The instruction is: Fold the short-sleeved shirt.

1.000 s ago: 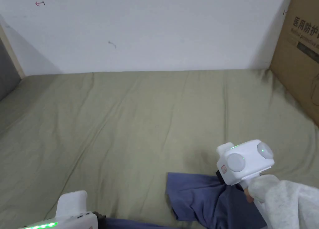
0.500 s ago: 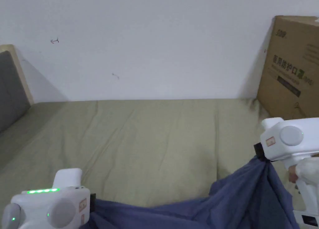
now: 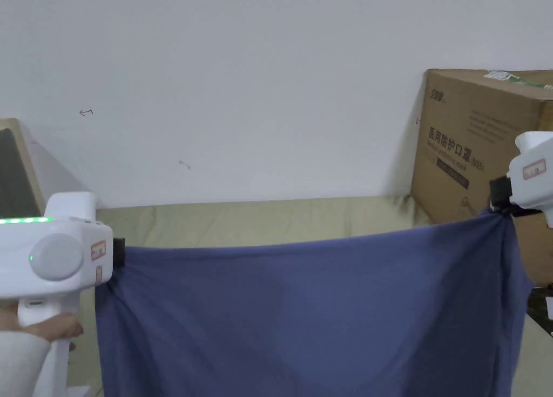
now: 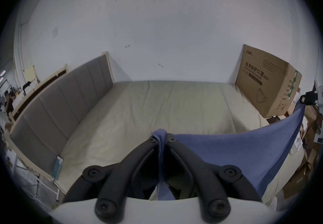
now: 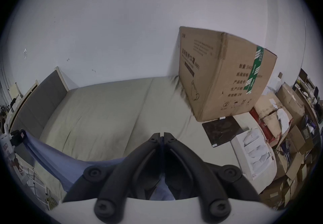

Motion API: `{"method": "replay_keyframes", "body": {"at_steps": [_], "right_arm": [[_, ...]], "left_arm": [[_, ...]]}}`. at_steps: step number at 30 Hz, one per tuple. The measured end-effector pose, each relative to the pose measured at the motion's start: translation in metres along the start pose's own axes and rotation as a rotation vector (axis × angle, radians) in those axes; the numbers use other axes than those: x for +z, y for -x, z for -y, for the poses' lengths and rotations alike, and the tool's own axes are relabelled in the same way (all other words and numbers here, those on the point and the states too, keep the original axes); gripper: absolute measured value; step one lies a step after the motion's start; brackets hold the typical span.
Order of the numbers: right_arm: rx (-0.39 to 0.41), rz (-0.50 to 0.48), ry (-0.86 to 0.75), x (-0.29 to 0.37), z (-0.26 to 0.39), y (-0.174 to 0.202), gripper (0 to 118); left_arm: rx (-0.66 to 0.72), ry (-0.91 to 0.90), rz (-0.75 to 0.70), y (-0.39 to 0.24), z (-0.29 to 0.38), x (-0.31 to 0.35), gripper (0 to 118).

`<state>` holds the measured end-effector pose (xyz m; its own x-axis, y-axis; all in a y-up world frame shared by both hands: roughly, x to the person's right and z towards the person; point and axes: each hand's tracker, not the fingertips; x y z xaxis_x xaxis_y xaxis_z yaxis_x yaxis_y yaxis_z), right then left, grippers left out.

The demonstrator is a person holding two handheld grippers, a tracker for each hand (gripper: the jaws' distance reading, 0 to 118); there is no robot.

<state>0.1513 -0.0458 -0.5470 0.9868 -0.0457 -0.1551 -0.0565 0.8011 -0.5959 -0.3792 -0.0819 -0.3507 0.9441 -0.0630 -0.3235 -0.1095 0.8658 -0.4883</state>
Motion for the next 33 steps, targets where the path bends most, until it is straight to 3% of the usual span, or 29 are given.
{"method": "replay_keyframes", "body": {"at_steps": [9,18,22,26,29,33], "right_arm": [[-0.055,0.040,-0.065,-0.007,-0.091,0.031,2],[-0.080,0.079,-0.147,-0.040,-0.192,0.076,2],[-0.044,0.094,-0.210,-0.036,-0.219,0.091,2],[-0.076,0.057,-0.297,-0.020,-0.243,0.095,2],[-0.042,0.063,-0.316,-0.011,-0.251,0.104,2],[0.016,0.074,-0.313,-0.022,-0.242,0.116,2]], "left_arm": [[0.012,-0.058,-0.030,0.005,-0.099,-0.030,4],[-0.007,-0.101,-0.083,0.018,-0.196,-0.106,4],[0.035,-0.127,-0.085,0.031,-0.224,-0.119,4],[0.072,-0.182,-0.079,0.045,-0.249,-0.121,4],[0.008,-0.193,-0.115,0.045,-0.261,-0.123,4],[0.025,-0.187,-0.135,0.048,-0.259,-0.134,4]]}}
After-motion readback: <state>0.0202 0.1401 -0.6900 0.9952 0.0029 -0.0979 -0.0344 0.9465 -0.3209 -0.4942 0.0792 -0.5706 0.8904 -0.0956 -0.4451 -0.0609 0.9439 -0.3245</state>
